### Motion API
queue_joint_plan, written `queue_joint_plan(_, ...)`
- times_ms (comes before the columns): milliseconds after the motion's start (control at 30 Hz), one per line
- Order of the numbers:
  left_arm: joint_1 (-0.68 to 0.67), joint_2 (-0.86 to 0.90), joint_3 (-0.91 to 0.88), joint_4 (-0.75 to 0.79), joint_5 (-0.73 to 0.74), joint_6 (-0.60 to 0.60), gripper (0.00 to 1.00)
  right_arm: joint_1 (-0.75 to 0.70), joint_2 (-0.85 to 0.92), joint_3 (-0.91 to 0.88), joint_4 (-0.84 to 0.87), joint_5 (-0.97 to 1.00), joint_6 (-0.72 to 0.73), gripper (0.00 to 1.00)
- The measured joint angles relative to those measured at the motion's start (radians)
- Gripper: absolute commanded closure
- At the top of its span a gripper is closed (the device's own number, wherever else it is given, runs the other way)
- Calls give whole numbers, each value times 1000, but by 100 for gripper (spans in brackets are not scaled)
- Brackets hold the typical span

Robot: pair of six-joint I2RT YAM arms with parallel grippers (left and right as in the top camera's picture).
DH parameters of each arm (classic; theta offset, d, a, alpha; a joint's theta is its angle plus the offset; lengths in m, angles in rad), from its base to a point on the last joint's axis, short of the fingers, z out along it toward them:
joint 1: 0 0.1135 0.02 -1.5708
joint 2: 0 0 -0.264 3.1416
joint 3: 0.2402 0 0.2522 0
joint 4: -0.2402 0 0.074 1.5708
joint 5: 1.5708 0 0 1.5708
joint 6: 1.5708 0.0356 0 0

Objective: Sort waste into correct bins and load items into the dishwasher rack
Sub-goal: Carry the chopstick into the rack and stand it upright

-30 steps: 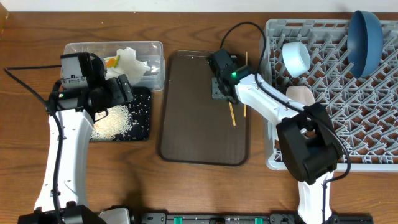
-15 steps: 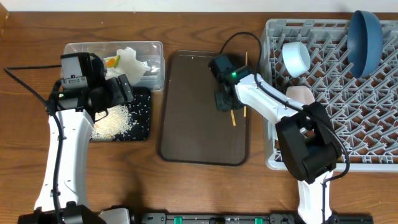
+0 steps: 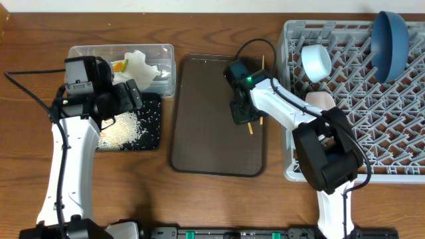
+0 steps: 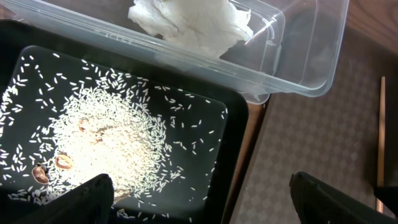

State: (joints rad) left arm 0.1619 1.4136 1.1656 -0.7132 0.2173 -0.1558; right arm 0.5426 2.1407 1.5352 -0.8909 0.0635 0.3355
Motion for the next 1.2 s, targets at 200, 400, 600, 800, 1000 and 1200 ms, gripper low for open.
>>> queue_joint_plan(200,0,0,0,0,0,0,7,0,0,12,-22,-4,-7,99)
queue_joint_plan(400,0,0,0,0,0,0,7,-3,-8,101,-129,-15,-39,99)
queue_joint_plan(600,0,0,0,0,0,0,7,-48,-164,234,-222,-1,-84,98)
queue_joint_plan(800,0,0,0,0,0,0,7,-159,-389,276,-291,86,-99,96)
queue_joint_plan(1000,0,0,0,0,0,0,7,-355,-427,269,-303,191,-178,95)
queue_joint_plan(1200,0,0,0,0,0,0,7,-521,-395,192,-182,206,-319,93)
